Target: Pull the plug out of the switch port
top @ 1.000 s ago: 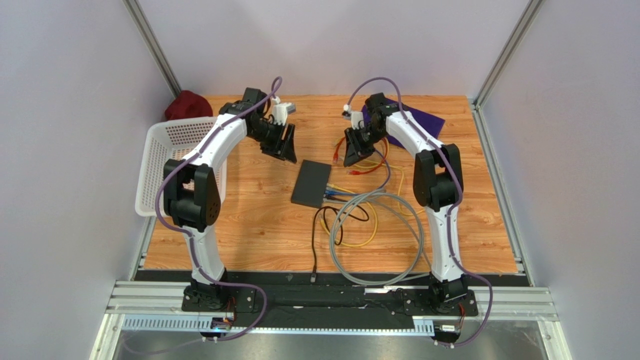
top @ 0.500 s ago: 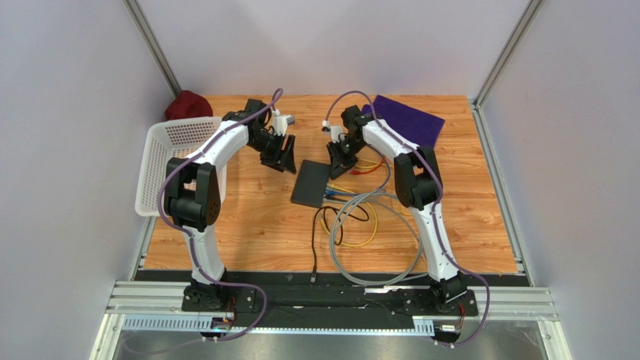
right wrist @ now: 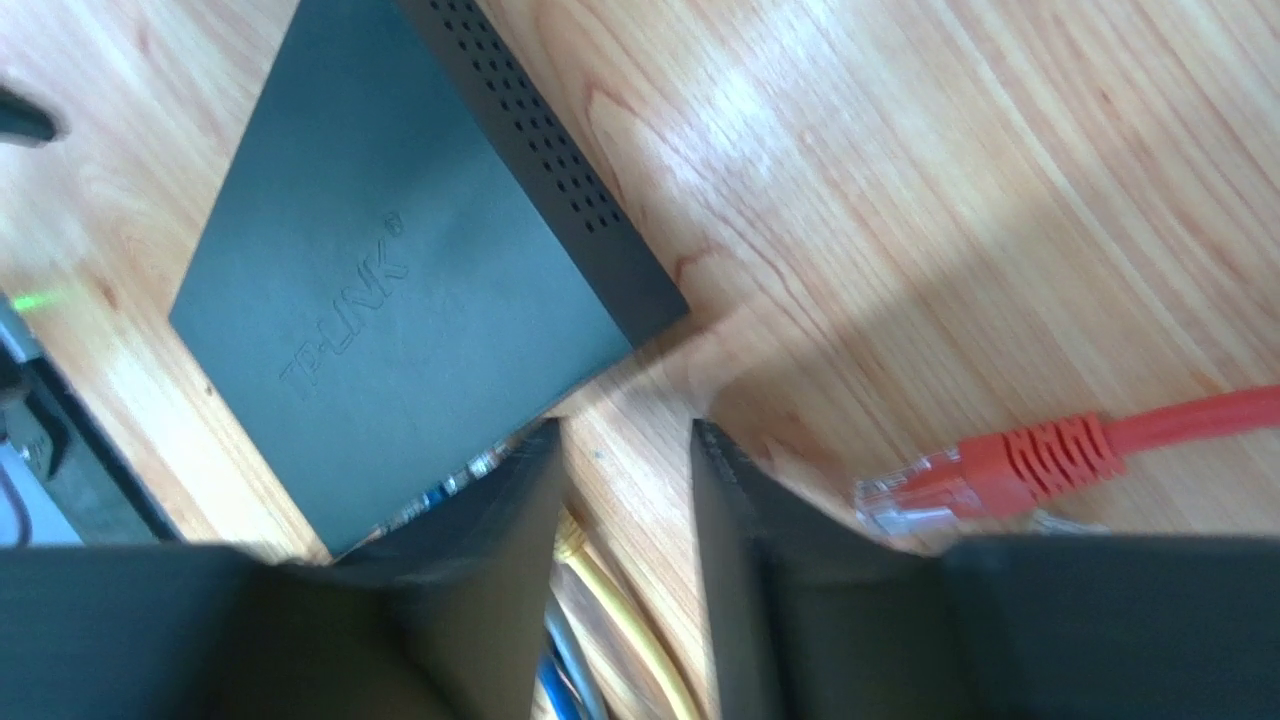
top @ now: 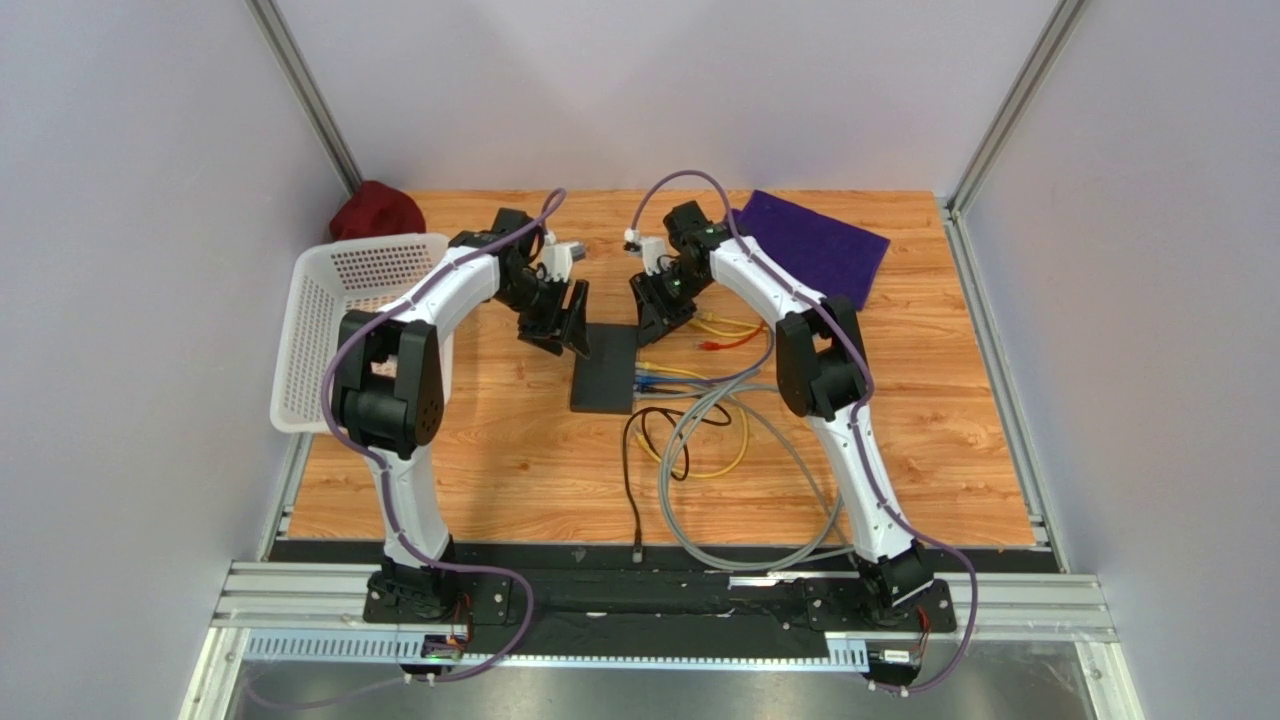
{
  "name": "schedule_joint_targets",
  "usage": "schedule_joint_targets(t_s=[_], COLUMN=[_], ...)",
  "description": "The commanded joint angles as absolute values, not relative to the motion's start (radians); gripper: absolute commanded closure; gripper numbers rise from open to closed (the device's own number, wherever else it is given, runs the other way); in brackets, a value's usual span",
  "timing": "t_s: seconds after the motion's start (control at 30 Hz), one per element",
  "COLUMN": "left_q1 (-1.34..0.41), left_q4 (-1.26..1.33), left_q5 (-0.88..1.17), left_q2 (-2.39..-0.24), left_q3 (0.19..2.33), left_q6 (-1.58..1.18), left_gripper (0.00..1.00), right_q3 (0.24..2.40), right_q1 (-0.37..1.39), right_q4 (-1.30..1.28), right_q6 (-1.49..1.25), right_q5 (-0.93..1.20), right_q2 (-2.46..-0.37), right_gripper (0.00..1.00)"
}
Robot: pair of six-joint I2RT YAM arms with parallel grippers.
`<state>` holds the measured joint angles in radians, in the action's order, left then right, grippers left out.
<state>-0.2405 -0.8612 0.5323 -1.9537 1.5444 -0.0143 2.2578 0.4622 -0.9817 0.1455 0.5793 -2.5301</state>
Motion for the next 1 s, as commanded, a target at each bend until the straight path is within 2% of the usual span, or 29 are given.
schedule_joint_targets(t_s=[0.0, 0.1, 0.2, 0.43, 0.97], left_q1=[-0.236, -0.236, -0.236, -0.236, -0.253], left_q4=[-0.842, -0.848, -0.85, -0.853, -0.876], left_q5=[0.528, 0.517, 0.52, 0.544, 0.551], left_q2=[-2.005, -2.037, -2.063, -2.128, -2.187], left_q3=[1.572, 1.588, 1.597, 1.614, 1.651], left_q6=[-0.037, -0.049, -0.06, -0.055, -0.038], left_gripper=[0.31, 0.32, 0.34, 0.38, 0.46], right_q3=[2.232, 2.21, 2.249, 2.261, 2.306], right_q1=[0.414, 0.391, 0.388, 0.39, 0.397], right_q4=[-1.0, -1.029, -1.112, -1.173, -1.146], right_q6=[0.21, 0.253, 0.336, 0.42, 0.4], right_q5=[0.662, 0.709, 0.8, 0.976, 0.98], right_q2=[-2.439, -2.433, -2.459, -2.5, -2.617], right_gripper=[0.46, 0.39, 0.38, 0.38, 0.46])
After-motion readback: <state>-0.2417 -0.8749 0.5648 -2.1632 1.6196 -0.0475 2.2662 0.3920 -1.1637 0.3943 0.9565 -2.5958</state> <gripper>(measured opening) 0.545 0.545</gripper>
